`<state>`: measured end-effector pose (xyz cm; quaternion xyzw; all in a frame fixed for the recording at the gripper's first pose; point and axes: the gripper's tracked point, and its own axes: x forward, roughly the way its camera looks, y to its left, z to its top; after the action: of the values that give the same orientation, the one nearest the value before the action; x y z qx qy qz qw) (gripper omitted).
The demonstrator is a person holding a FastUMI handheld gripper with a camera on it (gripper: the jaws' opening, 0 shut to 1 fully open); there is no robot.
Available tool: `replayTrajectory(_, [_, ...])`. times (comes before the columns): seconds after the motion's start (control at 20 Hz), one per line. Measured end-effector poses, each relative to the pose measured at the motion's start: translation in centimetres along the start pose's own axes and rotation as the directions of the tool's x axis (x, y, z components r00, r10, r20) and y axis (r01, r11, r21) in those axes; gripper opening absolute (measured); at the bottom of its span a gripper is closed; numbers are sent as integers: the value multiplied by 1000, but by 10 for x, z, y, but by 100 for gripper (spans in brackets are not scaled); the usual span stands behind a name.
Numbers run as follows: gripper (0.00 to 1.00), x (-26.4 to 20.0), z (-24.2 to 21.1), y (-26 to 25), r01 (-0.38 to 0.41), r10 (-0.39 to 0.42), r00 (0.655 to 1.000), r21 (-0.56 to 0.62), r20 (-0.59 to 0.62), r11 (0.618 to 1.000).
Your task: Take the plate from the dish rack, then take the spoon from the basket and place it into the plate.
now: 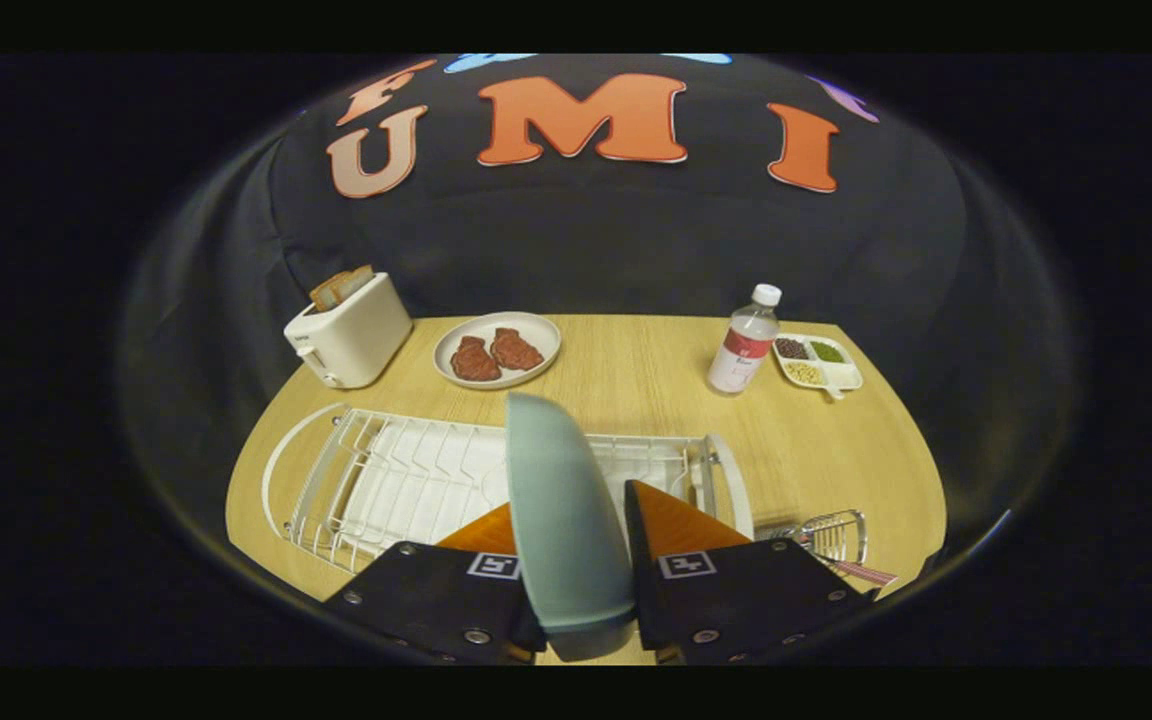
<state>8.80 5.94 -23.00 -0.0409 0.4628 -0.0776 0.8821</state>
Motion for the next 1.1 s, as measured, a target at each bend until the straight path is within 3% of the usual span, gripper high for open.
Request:
replayTrajectory(0.15, [30, -16, 0, -6, -21, 20, 1000, 39, 7, 999])
replayTrajectory(0.55, [29, -62, -13, -18, -141, 136, 989, 91, 54, 986])
replayTrajectory(1.1, [29, -105, -97, -26, -272, 273, 962, 129, 8, 954])
